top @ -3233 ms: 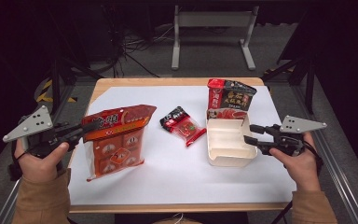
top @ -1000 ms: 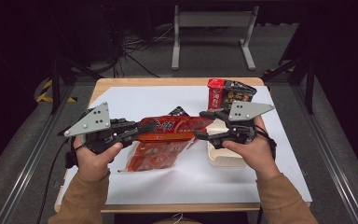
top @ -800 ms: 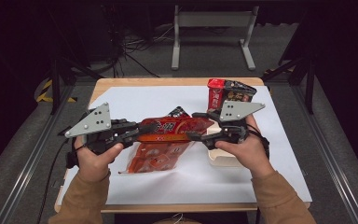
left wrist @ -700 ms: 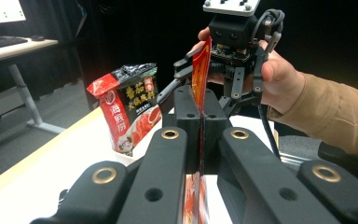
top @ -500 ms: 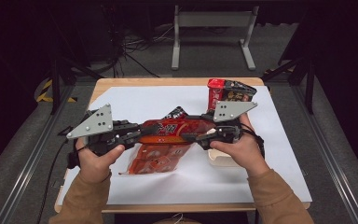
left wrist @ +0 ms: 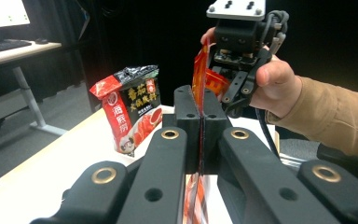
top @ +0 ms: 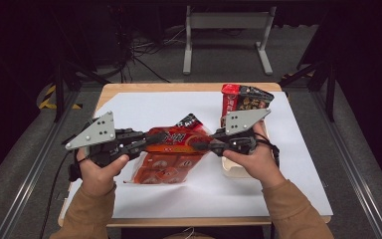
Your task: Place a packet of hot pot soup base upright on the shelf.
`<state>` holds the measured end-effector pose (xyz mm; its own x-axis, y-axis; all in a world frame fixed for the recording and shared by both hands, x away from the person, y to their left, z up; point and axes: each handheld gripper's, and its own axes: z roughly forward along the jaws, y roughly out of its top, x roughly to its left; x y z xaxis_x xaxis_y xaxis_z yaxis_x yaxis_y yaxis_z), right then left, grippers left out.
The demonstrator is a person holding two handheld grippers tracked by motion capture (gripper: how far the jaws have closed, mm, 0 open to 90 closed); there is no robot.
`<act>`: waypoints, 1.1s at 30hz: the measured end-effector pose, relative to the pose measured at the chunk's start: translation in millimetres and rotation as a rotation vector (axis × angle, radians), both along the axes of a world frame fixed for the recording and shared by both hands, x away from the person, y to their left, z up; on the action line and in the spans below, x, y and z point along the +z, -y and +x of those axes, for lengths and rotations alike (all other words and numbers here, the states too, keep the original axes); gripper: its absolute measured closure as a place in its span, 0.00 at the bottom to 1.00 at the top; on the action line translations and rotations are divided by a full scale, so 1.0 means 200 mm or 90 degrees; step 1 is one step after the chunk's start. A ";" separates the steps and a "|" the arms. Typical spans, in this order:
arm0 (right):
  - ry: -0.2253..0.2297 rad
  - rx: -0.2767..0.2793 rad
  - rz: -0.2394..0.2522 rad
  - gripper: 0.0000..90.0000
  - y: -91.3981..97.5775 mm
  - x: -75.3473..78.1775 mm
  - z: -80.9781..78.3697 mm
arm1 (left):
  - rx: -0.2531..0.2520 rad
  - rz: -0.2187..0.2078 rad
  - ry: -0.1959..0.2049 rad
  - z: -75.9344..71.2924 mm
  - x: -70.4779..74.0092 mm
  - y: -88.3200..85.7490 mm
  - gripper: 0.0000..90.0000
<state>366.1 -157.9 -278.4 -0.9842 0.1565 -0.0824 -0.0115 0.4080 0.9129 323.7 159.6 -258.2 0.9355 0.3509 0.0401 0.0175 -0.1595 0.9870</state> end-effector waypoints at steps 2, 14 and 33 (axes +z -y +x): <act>0.002 0.000 -0.006 1.00 0.00 0.01 -0.01 | -0.001 -0.005 -0.002 0.00 0.00 -0.01 1.00; 0.003 -0.014 -0.020 1.00 -0.01 0.09 -0.05 | -0.014 -0.015 -0.017 0.03 -0.01 -0.04 0.99; -0.012 -0.031 -0.020 1.00 0.00 0.21 -0.08 | -0.005 -0.014 -0.036 0.04 -0.03 -0.08 0.63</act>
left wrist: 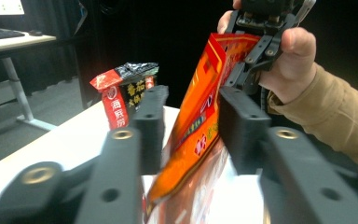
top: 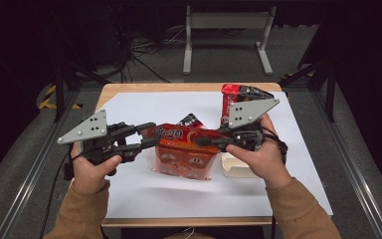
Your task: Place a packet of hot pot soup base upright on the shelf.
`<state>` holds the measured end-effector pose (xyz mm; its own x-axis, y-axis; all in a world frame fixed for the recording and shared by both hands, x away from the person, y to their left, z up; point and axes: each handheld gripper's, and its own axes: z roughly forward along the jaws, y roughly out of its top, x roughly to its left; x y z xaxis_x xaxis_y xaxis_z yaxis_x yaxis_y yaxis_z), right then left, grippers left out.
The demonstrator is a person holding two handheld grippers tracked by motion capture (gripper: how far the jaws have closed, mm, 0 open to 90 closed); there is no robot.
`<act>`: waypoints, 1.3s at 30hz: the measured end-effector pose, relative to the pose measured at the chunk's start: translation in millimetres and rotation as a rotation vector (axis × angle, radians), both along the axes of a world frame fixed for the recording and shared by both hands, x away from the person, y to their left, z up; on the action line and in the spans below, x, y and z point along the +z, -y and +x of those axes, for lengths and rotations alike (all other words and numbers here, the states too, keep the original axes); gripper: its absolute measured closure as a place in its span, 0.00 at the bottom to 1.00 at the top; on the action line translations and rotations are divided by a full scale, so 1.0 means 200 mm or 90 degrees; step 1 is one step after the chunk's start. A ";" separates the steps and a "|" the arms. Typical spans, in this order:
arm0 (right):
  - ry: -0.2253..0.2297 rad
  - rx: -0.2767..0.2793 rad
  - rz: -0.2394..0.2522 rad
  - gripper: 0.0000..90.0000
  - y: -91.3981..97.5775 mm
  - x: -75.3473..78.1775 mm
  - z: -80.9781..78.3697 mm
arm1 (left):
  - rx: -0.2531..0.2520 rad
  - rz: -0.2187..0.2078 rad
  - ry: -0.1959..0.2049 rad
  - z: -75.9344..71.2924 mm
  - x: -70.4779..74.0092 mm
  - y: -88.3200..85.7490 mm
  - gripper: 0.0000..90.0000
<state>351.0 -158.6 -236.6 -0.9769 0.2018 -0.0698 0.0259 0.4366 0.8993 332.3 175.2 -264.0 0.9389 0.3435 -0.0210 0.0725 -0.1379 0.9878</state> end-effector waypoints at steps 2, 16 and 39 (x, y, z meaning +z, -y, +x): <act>-0.004 -0.005 -0.001 1.00 0.01 0.01 0.00 | 0.007 0.004 -0.002 0.00 -0.01 -0.01 0.57; -0.012 -0.032 -0.023 1.00 0.06 0.12 0.01 | 0.061 0.067 -0.012 0.06 -0.09 -0.05 0.37; -0.029 -0.102 -0.012 1.00 0.22 0.28 0.07 | 0.112 0.095 -0.056 0.17 -0.21 -0.18 0.24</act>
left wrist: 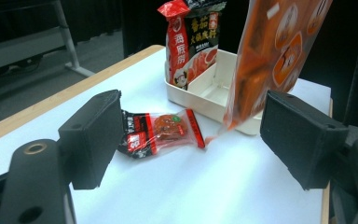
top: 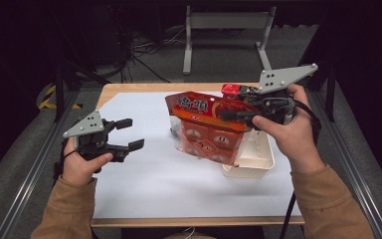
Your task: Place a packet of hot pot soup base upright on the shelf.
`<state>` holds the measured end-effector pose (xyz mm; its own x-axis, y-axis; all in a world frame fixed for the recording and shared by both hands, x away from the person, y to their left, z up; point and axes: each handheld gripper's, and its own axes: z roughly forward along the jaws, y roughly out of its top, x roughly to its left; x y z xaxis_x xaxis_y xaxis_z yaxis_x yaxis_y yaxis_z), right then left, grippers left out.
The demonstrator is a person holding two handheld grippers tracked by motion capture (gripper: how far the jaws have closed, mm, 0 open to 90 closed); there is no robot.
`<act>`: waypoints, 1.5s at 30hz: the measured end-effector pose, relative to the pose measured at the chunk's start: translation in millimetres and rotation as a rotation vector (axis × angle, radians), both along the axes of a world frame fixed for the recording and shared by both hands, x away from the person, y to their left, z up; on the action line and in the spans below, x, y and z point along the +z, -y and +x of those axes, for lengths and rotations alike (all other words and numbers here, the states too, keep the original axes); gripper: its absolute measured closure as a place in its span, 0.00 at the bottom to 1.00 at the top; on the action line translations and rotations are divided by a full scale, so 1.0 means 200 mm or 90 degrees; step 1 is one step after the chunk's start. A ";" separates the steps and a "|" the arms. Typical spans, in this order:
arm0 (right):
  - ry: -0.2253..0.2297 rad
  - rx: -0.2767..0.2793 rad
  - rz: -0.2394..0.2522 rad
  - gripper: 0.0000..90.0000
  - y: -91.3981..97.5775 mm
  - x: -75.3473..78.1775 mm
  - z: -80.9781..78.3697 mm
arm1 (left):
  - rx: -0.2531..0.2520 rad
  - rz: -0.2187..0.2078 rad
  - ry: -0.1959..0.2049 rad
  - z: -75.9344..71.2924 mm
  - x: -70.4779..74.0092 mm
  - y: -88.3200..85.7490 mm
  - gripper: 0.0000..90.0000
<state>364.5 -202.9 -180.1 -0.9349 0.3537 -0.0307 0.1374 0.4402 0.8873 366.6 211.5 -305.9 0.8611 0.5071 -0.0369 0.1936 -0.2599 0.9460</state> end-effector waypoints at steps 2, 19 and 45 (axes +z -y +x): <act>0.000 -0.008 0.000 1.00 0.02 0.01 0.01 | 0.001 0.003 0.003 0.00 0.00 0.00 0.23; -0.006 -0.099 0.010 1.00 0.20 0.00 0.12 | 0.017 0.016 0.003 0.01 -0.03 -0.04 0.19; -0.028 -0.218 0.025 1.00 0.36 -0.04 0.16 | 0.013 0.003 0.002 0.02 -0.03 -0.05 0.18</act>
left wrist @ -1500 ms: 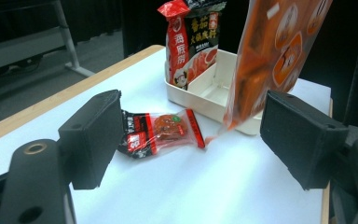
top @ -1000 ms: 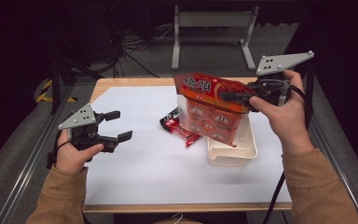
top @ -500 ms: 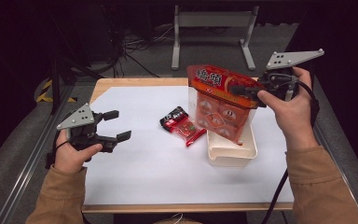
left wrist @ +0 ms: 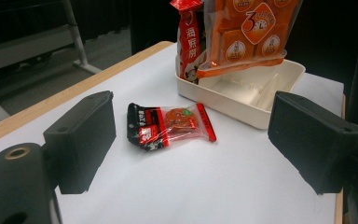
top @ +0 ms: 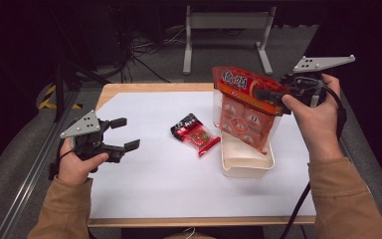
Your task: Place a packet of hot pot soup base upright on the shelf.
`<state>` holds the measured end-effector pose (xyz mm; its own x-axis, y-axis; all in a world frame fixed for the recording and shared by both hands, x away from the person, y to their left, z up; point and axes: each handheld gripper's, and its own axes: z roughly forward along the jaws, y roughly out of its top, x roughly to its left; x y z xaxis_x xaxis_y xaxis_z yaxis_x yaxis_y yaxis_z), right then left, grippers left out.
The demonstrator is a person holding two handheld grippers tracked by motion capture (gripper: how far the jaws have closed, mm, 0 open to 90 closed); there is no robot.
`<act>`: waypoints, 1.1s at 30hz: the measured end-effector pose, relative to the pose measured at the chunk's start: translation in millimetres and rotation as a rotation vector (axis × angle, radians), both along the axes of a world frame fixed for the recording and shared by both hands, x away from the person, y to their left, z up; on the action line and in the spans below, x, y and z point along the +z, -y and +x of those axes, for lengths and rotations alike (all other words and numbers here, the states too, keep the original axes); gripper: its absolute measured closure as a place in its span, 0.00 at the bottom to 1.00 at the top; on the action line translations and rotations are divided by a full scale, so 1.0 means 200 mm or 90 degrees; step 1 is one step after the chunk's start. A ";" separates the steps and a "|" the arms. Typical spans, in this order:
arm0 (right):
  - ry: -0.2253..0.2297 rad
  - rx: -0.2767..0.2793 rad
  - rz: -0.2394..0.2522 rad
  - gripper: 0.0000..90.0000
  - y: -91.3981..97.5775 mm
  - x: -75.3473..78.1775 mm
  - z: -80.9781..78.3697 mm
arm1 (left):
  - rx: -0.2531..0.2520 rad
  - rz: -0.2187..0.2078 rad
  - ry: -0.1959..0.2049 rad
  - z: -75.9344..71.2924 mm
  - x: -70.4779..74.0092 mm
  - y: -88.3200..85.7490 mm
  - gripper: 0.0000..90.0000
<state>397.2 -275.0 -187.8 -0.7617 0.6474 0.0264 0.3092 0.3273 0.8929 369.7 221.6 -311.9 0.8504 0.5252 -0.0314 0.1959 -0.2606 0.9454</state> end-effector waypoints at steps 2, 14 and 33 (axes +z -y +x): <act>-0.002 -0.005 0.003 1.00 0.01 -0.01 0.00 | 0.000 0.001 0.001 0.00 0.00 0.00 0.17; 0.003 -0.040 0.005 1.00 0.05 -0.07 0.01 | -0.007 -0.011 -0.005 0.01 -0.01 0.00 0.17; 0.009 -0.063 -0.004 1.00 0.09 -0.19 0.03 | 0.009 -0.017 -0.007 0.02 -0.02 -0.01 0.15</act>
<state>403.3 -292.9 -224.8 -0.6938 0.7201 0.0122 0.3286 0.3015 0.8951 374.3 223.6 -316.7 0.8425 0.5359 -0.0551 0.2098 -0.2321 0.9498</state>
